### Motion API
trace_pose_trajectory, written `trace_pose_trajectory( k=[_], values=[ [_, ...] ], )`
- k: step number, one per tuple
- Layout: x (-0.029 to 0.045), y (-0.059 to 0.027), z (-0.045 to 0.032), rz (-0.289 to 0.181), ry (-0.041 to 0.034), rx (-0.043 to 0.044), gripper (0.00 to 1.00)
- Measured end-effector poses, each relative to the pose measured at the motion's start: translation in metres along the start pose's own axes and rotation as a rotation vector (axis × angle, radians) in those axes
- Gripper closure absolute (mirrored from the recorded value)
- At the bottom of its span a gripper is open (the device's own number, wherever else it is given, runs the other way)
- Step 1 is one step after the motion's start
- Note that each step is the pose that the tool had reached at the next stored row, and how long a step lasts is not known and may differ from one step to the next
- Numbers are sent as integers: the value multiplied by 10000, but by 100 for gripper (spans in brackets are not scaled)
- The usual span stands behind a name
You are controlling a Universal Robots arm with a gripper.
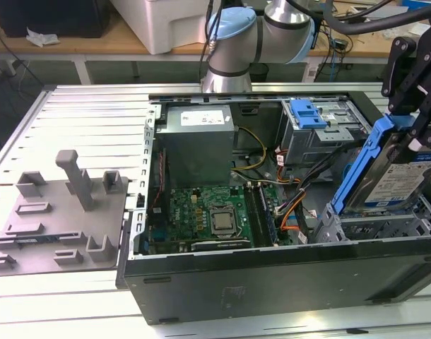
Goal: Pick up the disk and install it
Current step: 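Insert the disk into the insertion slot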
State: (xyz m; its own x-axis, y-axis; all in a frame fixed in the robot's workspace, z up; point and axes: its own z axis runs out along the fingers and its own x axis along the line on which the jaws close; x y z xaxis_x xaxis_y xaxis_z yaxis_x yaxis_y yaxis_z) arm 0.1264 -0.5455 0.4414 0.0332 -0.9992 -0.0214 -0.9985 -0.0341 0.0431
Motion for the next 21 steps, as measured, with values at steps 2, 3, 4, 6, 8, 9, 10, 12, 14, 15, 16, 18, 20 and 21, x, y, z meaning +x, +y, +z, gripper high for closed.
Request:
trace_pose_trajectory(
  k=[2, 3, 4, 6, 8, 9, 10, 12, 14, 15, 16, 18, 20, 21],
  values=[
    [0, 0, 1, 6, -3, -12, 63],
    [0, 0, 1, 6, -3, -15, 63],
    [0, 0, 1, 6, -3, -20, 63],
    [0, 0, 1, 6, -4, -33, 63],
    [0, 0, 1, 6, -3, -39, 63],
    [0, 0, 1, 6, -3, -41, 63],
    [0, 0, 1, 6, -3, -42, 63],
    [0, 0, -1, 6, -3, -42, 63],
    [0, 0, -5, 6, -5, -41, 63],
    [0, 0, -14, 5, -8, -41, 63],
    [-1, 0, -27, 6, -4, -42, 63],
    [-1, 1, -36, 6, -5, -41, 63],
    [-1, 1, -43, 6, -4, -42, 63],
    [-1, 2, -45, 6, -4, -42, 63]
  ],
)
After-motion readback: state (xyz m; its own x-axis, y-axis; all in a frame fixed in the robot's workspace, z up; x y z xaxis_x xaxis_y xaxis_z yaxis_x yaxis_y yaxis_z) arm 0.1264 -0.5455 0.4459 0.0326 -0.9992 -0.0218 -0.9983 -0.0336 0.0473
